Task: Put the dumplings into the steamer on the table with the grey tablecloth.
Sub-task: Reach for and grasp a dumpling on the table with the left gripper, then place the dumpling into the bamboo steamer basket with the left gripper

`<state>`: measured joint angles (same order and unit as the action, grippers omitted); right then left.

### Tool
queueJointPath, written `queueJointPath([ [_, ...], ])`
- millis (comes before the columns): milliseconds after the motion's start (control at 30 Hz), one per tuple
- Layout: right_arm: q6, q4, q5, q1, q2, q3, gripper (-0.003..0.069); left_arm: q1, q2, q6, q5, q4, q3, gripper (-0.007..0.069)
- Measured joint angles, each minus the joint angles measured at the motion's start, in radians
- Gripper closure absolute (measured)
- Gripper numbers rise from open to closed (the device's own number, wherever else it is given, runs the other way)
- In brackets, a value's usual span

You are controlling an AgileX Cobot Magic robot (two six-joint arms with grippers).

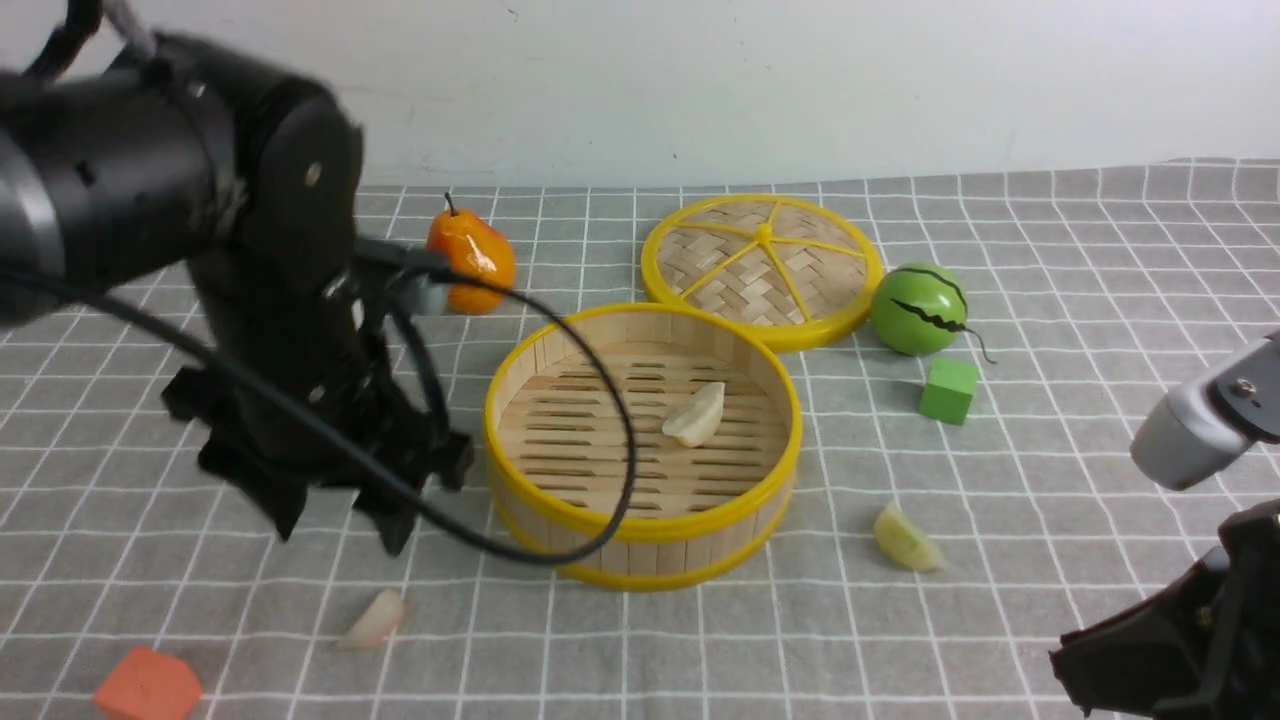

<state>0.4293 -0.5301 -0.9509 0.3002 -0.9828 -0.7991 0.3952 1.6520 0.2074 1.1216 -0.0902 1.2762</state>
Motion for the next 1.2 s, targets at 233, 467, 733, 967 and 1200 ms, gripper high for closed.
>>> queueJointPath([
  [233,0.0,-0.005,-0.001,0.0,0.0,0.0,0.0594,-0.024,0.017,-0.026,-0.279,0.023,-0.195,0.0104],
  [467,0.0,-0.005,-0.001,0.0,0.0,0.0,0.0594,-0.024,0.115,-0.026,-0.344,0.017,-0.198,0.0126],
  [733,0.0,-0.005,-0.001,0.0,0.0,0.0,0.0585,-0.022,0.174,-0.017,-0.366,0.019,-0.197,0.0389],
  [967,0.001,-0.005,-0.001,0.0,0.0,0.0,0.0579,-0.022,0.13,0.0,-0.264,0.029,-0.094,0.044],
  [1200,0.002,-0.005,0.006,0.0,-0.002,0.0,0.0575,0.036,0.116,0.0,-0.18,0.075,0.211,0.044],
])
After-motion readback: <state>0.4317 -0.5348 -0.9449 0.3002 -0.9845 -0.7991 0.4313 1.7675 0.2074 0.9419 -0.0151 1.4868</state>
